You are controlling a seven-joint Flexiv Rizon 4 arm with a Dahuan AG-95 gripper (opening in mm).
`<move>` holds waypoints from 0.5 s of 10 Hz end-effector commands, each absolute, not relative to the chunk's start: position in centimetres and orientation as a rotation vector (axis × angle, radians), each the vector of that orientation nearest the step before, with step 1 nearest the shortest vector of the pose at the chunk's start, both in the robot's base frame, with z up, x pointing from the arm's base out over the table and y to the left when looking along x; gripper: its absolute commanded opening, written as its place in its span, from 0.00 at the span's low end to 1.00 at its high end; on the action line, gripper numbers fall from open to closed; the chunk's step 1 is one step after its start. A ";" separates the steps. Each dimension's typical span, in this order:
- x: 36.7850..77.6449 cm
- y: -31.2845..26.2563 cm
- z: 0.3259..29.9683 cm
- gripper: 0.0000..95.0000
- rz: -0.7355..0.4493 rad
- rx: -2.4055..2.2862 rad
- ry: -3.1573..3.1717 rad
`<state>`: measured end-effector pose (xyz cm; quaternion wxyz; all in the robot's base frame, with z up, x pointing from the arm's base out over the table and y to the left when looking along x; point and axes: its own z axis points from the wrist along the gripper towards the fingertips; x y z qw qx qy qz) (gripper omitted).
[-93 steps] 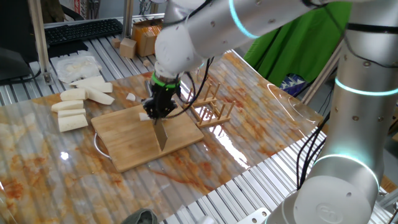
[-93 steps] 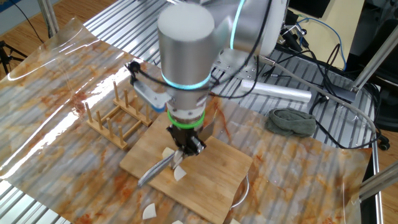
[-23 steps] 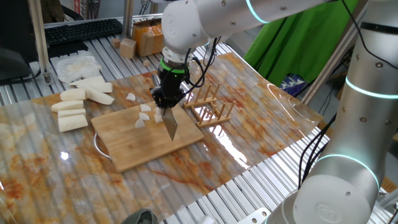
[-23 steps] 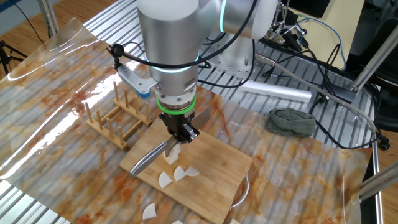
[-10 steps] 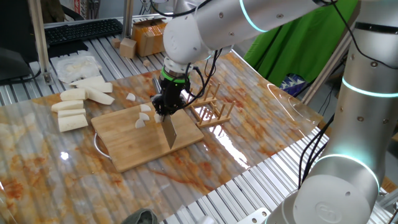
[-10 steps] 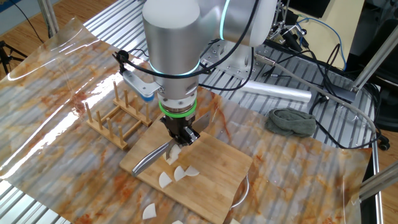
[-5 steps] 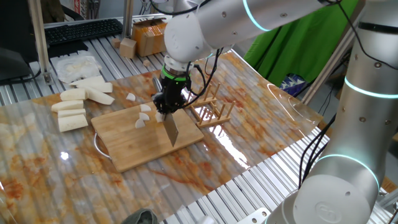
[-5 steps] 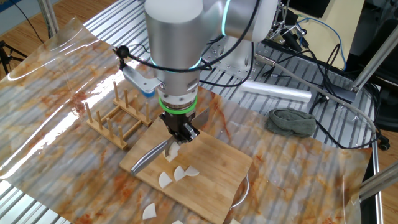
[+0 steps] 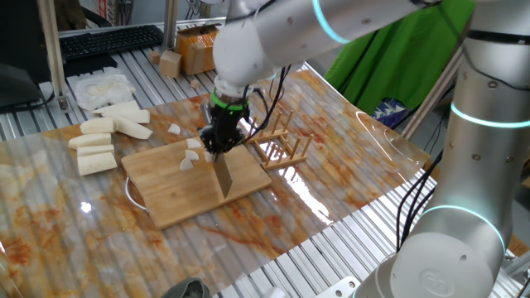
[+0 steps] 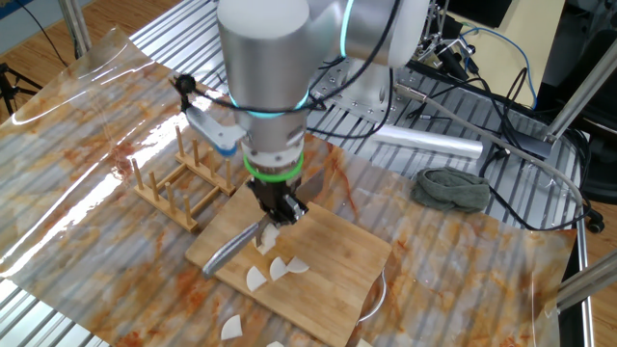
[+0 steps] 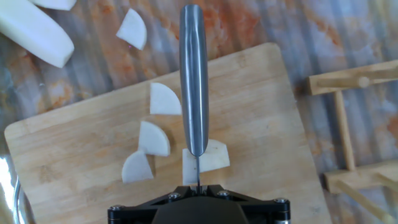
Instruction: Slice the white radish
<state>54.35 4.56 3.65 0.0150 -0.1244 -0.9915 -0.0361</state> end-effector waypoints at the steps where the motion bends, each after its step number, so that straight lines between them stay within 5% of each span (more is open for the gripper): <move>1: 54.5 4.9 2.5 0.00 -0.113 -0.393 -3.085; 5: 54.5 5.0 2.9 0.00 -0.132 -0.408 -3.076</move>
